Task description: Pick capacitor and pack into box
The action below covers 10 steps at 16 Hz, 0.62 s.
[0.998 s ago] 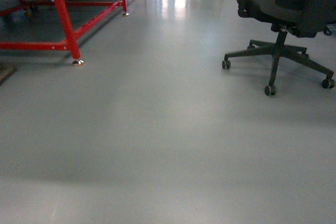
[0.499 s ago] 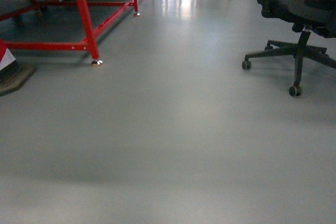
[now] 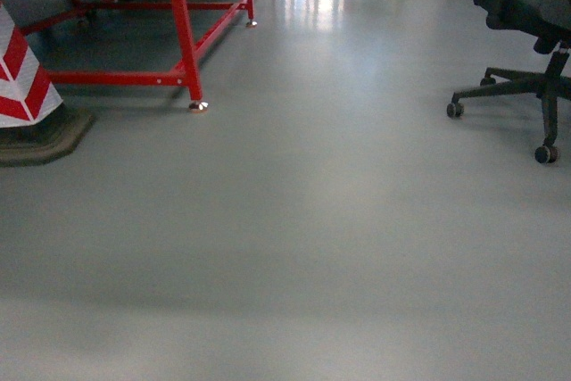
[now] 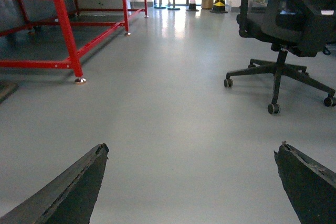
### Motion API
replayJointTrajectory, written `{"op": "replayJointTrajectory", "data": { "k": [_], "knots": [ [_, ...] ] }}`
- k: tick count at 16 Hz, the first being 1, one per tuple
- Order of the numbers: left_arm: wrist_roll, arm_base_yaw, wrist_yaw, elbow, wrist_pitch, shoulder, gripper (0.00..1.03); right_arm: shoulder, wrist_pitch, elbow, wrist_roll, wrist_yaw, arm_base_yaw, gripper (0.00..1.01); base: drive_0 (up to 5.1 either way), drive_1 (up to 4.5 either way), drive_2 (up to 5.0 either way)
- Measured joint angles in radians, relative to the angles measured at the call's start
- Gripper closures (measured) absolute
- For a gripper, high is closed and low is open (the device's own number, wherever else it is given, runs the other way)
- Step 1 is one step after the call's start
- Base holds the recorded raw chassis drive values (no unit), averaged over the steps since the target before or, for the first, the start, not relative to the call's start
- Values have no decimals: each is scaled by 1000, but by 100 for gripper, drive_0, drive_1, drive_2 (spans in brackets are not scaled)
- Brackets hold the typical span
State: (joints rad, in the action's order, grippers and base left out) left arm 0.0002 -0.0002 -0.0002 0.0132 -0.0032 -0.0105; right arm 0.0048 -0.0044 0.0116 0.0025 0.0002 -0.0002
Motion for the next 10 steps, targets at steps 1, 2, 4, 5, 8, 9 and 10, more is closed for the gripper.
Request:
{"op": "replayJointTrajectory", "data": {
  "k": [1, 2, 4, 5, 8, 9, 10],
  "knots": [
    [0, 0, -1, 0, -4, 0, 59, 0, -1, 0, 0, 0, 0, 3, -511, 234, 234],
    [0, 0, 0, 0, -5, 0, 59, 0, 0, 0, 0, -1, 0, 3, -511, 234, 234],
    [0, 0, -3, 0, -5, 0, 59, 0, 0, 0, 0, 0, 0, 3, -510, 235, 235],
    [0, 0, -1, 0, -4, 0, 59, 0, 0, 0, 0, 0, 0, 3, -510, 235, 235],
    [0, 0, -1, 0, -4, 0, 59, 0, 0, 0, 0, 0, 0, 3, -508, 237, 237],
    [0, 0, -1, 0, -4, 0, 59, 0, 0, 0, 0, 0, 0, 3, -516, 229, 229],
    [0, 0, 0, 0, -4, 0, 59, 0, 0, 0, 0, 0, 0, 3, -511, 235, 235]
  ]
}}
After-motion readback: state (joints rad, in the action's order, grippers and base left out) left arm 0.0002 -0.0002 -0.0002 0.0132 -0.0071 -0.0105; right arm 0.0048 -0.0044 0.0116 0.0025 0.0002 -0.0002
